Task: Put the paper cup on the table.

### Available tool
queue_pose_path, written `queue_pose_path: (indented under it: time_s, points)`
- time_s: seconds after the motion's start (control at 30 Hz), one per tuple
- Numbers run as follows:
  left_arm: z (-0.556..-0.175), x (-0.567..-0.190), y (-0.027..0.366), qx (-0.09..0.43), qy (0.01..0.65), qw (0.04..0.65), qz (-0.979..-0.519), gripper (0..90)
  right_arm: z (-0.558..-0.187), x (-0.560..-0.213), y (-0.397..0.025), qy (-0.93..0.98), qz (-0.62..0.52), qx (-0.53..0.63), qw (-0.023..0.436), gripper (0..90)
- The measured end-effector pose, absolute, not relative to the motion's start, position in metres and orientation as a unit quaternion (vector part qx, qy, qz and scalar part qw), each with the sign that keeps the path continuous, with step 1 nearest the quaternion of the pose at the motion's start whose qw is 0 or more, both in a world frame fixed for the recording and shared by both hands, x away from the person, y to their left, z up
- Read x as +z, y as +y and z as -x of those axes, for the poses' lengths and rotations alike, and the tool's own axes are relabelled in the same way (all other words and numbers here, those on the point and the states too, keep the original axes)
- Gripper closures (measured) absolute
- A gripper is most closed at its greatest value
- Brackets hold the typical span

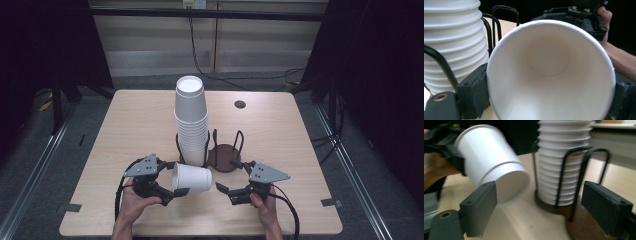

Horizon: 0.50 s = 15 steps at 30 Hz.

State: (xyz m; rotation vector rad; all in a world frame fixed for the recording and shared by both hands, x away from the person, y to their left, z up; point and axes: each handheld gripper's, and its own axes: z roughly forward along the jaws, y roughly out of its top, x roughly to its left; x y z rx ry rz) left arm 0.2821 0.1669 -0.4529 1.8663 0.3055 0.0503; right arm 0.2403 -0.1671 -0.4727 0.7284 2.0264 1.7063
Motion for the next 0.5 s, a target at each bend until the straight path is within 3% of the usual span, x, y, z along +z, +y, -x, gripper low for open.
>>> queue_pose_path:
  time_s: [0.5]
  points:
    - [-0.285,-0.451,0.189,0.041,0.158,0.567,-0.808,10.9,-0.227,-0.504,-0.183,0.673,-0.321,0.607,0.275,12.8]
